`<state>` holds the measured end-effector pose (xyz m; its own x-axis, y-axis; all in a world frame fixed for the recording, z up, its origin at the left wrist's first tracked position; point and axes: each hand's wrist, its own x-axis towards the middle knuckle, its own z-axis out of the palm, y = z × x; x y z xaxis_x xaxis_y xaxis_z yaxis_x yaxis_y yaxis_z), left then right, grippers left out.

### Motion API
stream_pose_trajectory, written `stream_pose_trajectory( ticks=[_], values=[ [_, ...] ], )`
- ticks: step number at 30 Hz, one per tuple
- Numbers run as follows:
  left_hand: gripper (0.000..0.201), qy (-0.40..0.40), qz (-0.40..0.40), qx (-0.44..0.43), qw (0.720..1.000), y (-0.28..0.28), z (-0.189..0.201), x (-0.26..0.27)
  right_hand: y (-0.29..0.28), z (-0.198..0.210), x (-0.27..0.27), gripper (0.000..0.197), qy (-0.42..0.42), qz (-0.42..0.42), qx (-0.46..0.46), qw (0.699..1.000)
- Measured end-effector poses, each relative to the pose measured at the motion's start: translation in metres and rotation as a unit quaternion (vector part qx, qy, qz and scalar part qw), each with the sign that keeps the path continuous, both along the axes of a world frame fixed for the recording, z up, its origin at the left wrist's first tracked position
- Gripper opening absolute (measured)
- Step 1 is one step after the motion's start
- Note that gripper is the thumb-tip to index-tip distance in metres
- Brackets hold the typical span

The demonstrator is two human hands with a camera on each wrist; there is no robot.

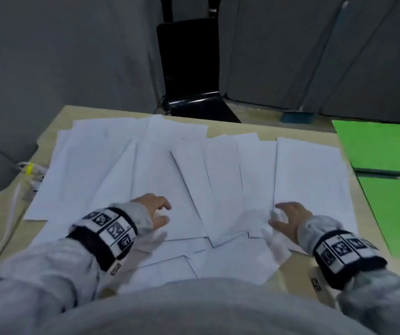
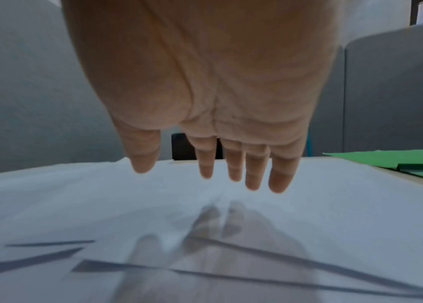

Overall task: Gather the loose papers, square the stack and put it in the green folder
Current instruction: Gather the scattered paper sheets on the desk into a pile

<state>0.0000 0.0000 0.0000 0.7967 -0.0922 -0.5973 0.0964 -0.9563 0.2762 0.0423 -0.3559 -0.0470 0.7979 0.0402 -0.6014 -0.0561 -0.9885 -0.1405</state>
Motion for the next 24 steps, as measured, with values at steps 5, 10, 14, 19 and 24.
stream_pose_trajectory(
  ticks=[5, 10, 14, 19, 24],
  values=[
    [0.056, 0.034, 0.057, -0.008, 0.998, -0.019, -0.035, 0.039, 0.013, -0.029, 0.028, 0.089, 0.024, -0.076, -0.058, 0.995],
    [0.066, 0.056, 0.176, -0.010, 0.983, -0.029, -0.060, 0.057, 0.034, -0.045, -0.009, 0.103, -0.006, -0.018, -0.051, 0.999],
    [0.051, 0.054, 0.262, -0.074, 0.961, -0.032, -0.074, 0.070, 0.034, -0.045, -0.005, 0.092, -0.055, -0.036, 0.061, 0.996],
    [0.044, 0.063, 0.266, -0.037, 0.961, -0.047, -0.075, 0.088, -0.022, -0.046, 0.036, 0.083, -0.209, -0.367, -0.058, 0.905],
    [0.051, 0.079, 0.254, 0.013, 0.964, -0.058, -0.071, 0.099, -0.041, -0.053, 0.049, 0.109, -0.101, -0.419, -0.110, 0.896]
  ],
)
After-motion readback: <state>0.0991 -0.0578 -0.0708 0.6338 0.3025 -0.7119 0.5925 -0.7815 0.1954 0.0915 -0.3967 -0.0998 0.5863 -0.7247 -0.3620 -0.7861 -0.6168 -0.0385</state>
